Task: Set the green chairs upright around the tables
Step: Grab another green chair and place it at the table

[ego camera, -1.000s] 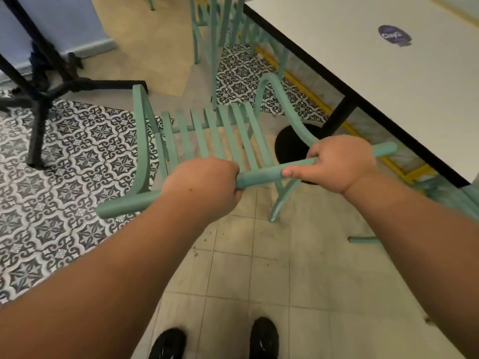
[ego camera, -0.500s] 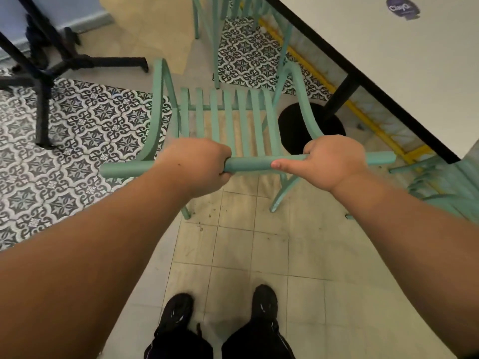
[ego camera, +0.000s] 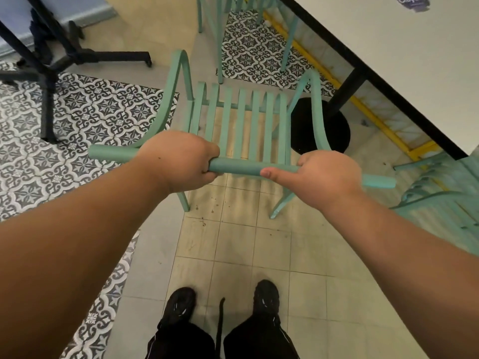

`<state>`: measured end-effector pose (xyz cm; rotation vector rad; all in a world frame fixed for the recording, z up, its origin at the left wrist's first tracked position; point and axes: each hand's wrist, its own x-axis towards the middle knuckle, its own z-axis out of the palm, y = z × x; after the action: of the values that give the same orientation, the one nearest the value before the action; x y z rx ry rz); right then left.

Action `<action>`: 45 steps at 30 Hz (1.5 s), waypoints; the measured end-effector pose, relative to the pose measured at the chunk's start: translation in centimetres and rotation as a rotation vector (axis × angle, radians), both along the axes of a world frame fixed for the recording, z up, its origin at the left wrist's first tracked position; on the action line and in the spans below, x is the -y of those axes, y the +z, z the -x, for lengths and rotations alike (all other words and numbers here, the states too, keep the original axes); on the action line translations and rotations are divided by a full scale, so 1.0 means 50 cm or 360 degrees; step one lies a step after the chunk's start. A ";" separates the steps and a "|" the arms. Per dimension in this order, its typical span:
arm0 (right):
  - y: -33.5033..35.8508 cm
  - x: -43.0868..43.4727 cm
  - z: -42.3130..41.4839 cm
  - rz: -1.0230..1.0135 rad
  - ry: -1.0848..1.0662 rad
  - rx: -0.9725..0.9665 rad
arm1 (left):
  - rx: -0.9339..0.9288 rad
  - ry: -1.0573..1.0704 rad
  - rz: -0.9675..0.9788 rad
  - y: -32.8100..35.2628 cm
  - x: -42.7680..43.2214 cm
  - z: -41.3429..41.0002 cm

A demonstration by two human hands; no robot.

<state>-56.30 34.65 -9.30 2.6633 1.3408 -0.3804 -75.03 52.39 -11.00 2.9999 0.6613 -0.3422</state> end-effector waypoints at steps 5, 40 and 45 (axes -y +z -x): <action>0.007 0.001 0.007 0.0038 -0.0037 -0.0005 | 0.0030 -0.0048 0.0008 -0.007 -0.022 -0.008; 0.022 0.071 -0.113 0.0086 0.0106 -0.0920 | 0.0449 0.1307 0.0163 -0.029 -0.002 -0.027; 0.020 0.062 -0.107 0.0076 0.0078 -0.0962 | 0.0521 0.1301 0.0110 -0.033 -0.017 -0.021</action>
<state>-50.94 31.53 -8.28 2.5651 1.4975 -1.2680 -73.96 53.25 -12.65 2.3474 1.6515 0.1638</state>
